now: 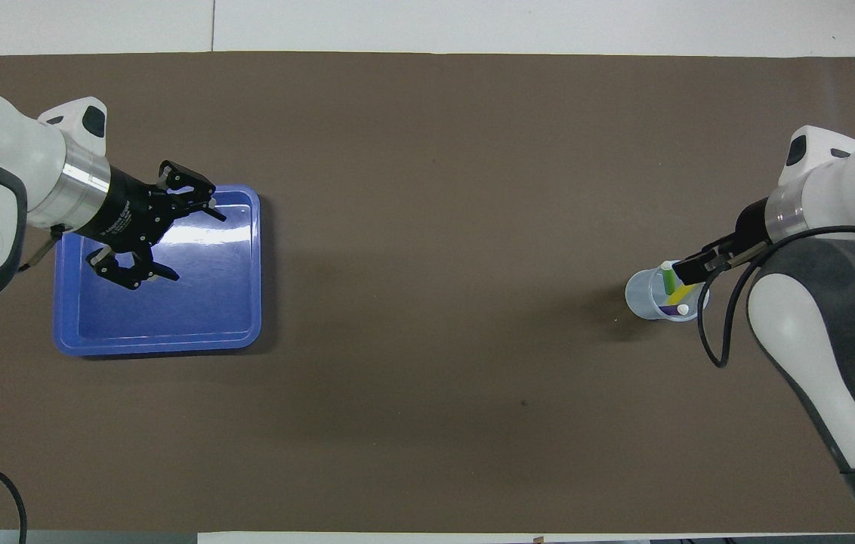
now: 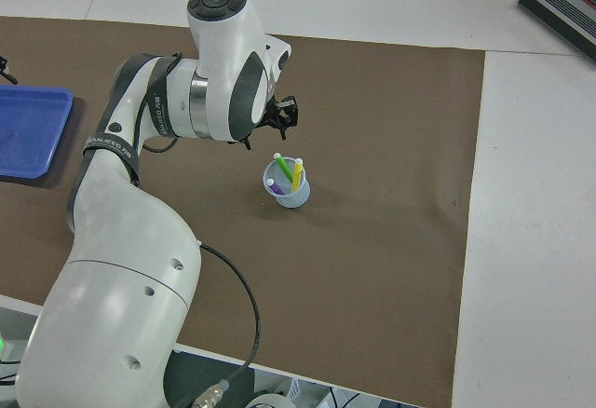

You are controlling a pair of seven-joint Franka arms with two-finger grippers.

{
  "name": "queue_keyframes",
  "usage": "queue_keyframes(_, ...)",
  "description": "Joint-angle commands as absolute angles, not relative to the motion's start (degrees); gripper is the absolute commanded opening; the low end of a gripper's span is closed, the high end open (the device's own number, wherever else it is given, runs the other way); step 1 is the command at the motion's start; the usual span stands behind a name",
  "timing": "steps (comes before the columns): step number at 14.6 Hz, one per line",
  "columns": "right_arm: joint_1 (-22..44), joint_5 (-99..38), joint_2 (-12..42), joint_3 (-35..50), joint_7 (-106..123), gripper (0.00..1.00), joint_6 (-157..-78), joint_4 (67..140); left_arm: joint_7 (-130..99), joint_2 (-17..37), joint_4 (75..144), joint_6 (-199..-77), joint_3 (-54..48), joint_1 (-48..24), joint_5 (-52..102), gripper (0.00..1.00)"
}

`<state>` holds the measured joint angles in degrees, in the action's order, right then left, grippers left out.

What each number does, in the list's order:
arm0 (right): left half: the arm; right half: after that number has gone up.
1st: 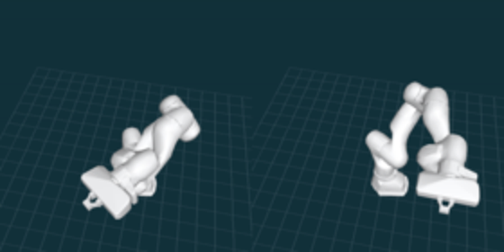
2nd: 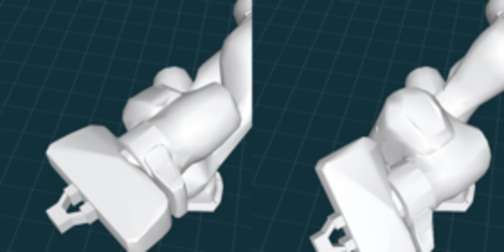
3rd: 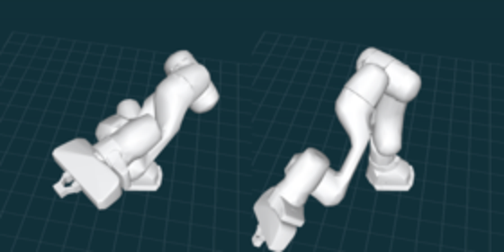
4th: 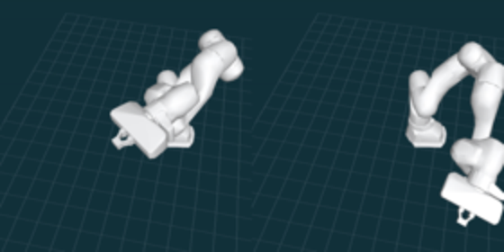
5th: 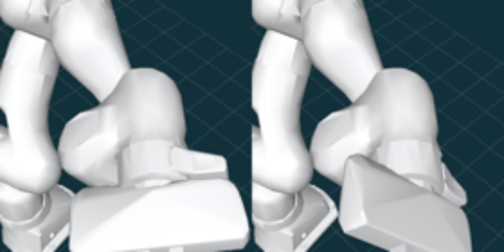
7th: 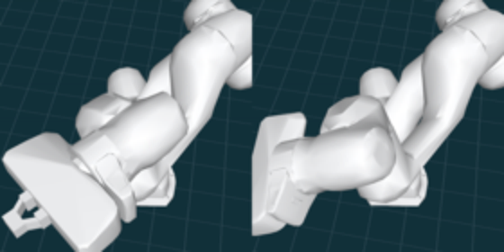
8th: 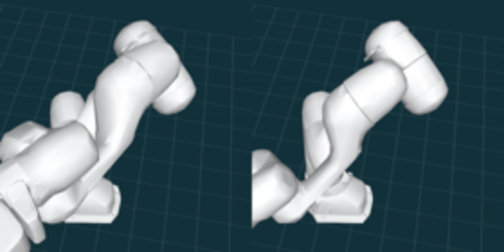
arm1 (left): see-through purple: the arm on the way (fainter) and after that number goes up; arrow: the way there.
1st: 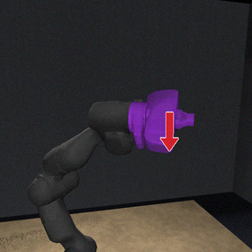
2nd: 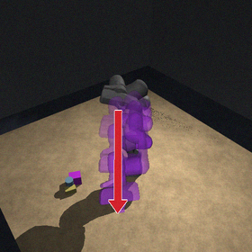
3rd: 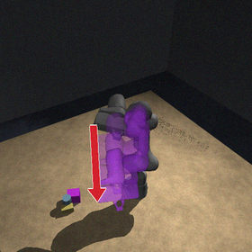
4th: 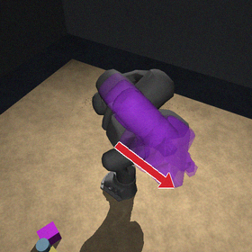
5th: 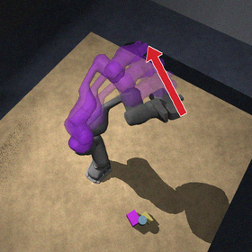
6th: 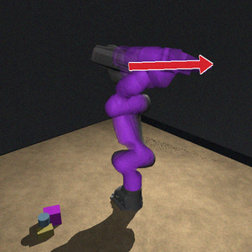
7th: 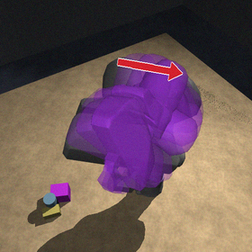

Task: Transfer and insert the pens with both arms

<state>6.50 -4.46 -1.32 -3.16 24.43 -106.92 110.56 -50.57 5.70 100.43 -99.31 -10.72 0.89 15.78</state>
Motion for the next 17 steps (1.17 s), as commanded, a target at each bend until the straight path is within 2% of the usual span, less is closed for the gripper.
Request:
queue_keyframes(1,6.24,-4.13,-2.63,-3.16,22.42,1.0,-102.93,107.24,-42.13,2.03,102.22,-97.48,-6.16,-1.93,11.36,1.0)
queue_keyframes(5,5.45,-3.25,-2.64,-3.43,14.18,1.0,-90.91,98.02,-28.43,-0.44,100.38,-94.14,-1.67,-4.92,4.14,1.0)
queue_keyframes(7,4.05,-3.25,-2.55,-3.43,9.6,1.0,-87.99,95.02,-19.64,-0.88,98.01,-91.16,-0.88,-5.18,1.77,1.0)
queue_keyframes(10,1.85,-0.46,-1.5,-3.34,8.88,1.0,-84.46,89.05,-9.17,-1.32,93.88,-85.8,4.9,-10.61,-1.22,1.0)
queue_keyframes(14,0.35,2.37,-2.37,-3.16,8.88,1.0,-84.47,91.41,1.3,-1.23,90.26,-80.95,5.89,-11.6,-1.14,1.0)
queue_keyframes(17,0.61,2.55,-1.5,-4.56,8.79,1.0,-83.06,90.79,1.93,-3.86,95.51,-82.95,5.54,-11.51,-0.88,1.0)
